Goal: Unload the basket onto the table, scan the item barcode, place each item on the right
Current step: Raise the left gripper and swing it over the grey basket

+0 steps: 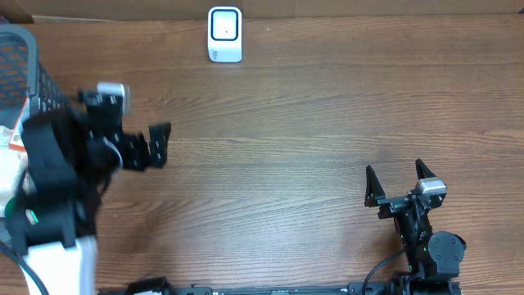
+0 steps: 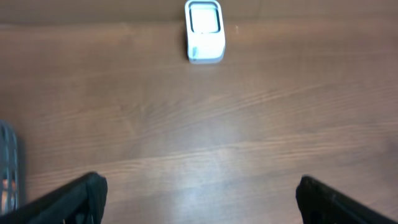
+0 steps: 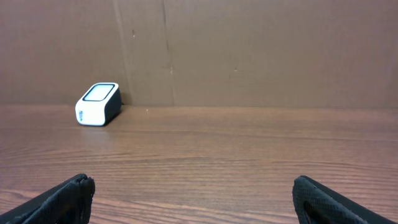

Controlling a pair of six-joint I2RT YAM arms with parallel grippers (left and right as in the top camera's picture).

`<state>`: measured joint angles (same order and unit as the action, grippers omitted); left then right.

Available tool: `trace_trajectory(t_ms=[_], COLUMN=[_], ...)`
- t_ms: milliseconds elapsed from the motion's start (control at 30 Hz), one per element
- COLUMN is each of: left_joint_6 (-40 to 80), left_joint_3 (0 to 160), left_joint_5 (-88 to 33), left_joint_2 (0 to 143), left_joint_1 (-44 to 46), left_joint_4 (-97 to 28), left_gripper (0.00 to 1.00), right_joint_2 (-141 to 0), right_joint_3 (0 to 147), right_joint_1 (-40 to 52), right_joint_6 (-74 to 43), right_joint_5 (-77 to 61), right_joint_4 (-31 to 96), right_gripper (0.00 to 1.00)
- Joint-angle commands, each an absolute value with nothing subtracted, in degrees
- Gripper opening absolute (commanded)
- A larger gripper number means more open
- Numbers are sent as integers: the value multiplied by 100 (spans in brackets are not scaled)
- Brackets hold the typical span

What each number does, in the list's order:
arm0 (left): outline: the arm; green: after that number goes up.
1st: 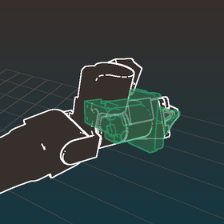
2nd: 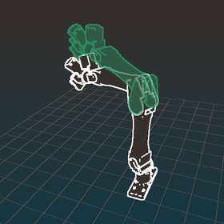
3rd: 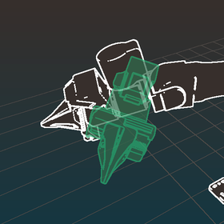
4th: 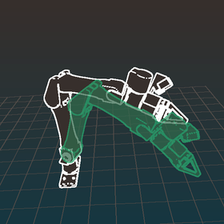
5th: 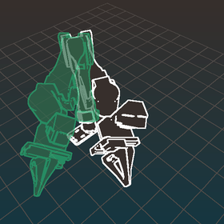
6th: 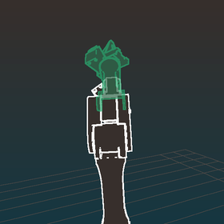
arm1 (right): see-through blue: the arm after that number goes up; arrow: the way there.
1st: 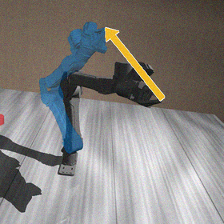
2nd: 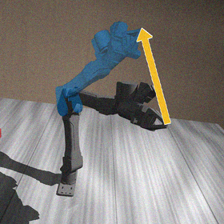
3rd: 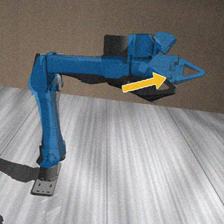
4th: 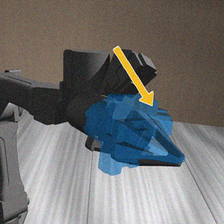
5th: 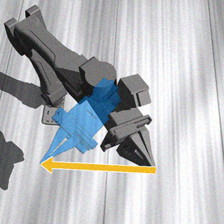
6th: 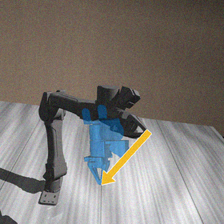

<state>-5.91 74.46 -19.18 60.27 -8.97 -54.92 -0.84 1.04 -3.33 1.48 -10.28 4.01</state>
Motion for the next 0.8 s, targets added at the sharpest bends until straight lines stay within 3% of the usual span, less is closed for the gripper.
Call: trace_trajectory(t_ms=[0, 167, 433, 767], left_joint_6=[-510, -513, -502, 331], left_joint_3=[9070, 10556, 10637, 10951], left_joint_5=[-2204, -2506, -2567, -2333], left_joint_2=[7074, 8029, 8315, 8313], left_joint_1=[-860, -860, -860, -976], left_joint_4=[-6475, -7791, -7791, -7424], left_gripper=[100, 100, 100, 100], right_joint_2=[-23, -23, -23, -23], right_joint_3=[47, 47, 47, 47], right_joint_1=[-355, -355, -355, -355], right_joint_6=[130, 130, 130, 130], right_joint_5=[-1057, -1057, -1057, -1057], right_joint_4=[375, 375, 373, 375], right_gripper=[100, 100, 100, 100])
